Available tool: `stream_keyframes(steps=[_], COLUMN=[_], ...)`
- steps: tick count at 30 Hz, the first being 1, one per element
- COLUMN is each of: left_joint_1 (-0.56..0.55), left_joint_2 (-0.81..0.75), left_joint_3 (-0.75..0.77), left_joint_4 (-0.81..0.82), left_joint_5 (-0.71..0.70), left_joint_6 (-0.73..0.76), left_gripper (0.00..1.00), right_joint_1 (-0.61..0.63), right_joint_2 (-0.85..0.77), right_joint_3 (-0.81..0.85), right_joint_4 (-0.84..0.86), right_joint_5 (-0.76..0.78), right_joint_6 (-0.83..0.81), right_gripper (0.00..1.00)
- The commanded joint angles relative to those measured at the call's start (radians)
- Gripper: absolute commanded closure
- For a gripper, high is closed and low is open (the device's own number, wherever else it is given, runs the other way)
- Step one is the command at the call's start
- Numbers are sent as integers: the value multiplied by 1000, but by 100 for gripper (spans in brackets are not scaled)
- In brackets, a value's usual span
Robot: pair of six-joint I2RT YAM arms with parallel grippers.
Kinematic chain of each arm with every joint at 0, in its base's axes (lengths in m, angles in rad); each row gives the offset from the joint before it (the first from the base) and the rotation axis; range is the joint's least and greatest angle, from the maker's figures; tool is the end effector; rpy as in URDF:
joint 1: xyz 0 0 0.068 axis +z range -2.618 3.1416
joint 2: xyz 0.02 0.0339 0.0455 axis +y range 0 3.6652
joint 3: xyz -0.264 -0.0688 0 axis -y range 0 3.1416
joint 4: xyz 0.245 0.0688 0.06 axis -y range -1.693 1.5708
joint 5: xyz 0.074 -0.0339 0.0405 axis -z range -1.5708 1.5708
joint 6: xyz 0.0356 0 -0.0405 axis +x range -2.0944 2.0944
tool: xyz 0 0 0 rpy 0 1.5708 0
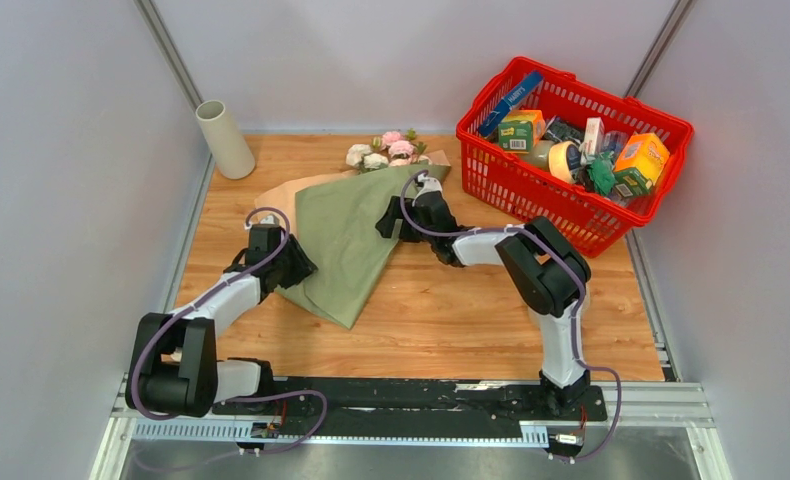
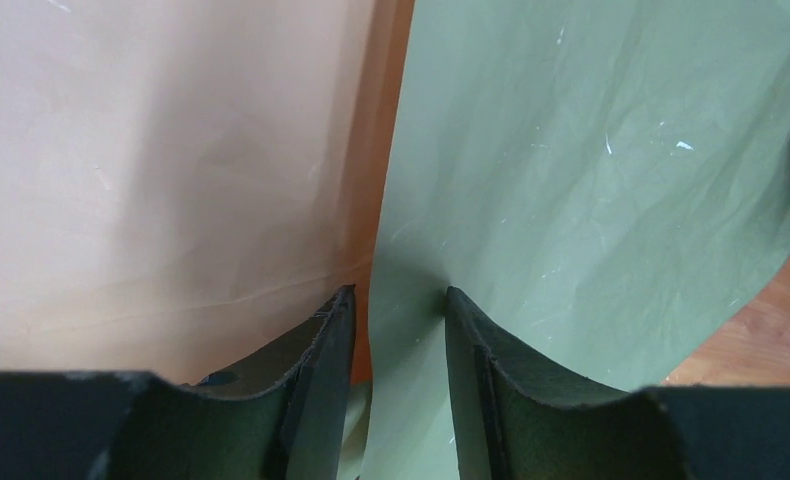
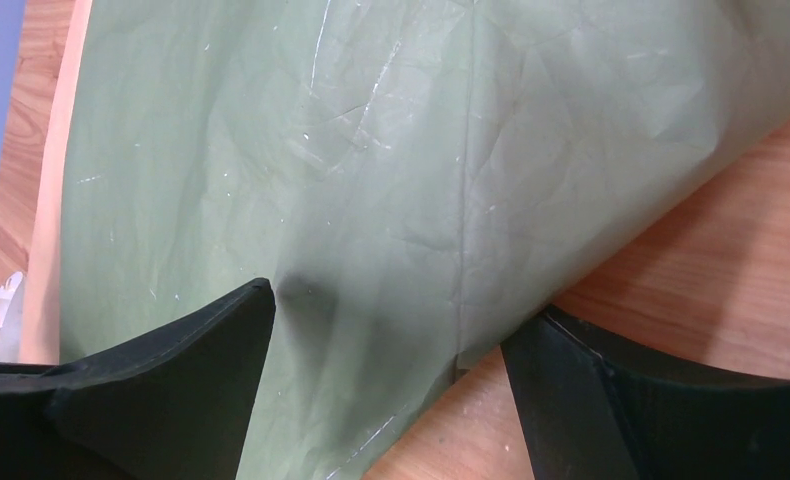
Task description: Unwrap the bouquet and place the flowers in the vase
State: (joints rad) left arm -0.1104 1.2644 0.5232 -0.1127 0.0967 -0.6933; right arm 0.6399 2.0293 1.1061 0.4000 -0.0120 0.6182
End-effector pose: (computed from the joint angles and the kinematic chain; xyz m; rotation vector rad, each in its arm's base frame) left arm 0.2317 -0.0291 0.1616 -0.6687 2.3854 -0.4732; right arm 0.3426 0.2556 0.1363 -0.0313 2.1889 0.7546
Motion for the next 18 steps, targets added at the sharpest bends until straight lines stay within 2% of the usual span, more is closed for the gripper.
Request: stream_keyframes(steps=[1,4,6,10,12,13,18], left_joint_1=[3,3,5,3,3,3,2], left_joint_2=[-29,-46,-60,-94,-114,-128,-166], left_joint_3=[-20,-32,-43,-49,-43,-39,-2], left_joint_4=[70,90,106,133,130,120,117], left_joint_5=[26,44,61,89,92,92,119], left_joint_6=[-2,-3,-8,-5,5,11,47], left_gripper=[54,55,61,78,96,100,100], right_joint_1=[-5,-11,-17,-26,-26,-26,-22], right_joint_2=[43,65,65,2,-52,-84,-257], right_joint_3=[57,101,110,89,66,46,-75], right_joint_4=[-7,-41,-58,-93,-121,-131,-133], right_joint_5=[-55,-68,-72,-69,-62,-60,-112], right_joint_6=[-52,-89,-95,-98,-107,-118,-138], right_gripper=[12,12,12,13,13,13,13])
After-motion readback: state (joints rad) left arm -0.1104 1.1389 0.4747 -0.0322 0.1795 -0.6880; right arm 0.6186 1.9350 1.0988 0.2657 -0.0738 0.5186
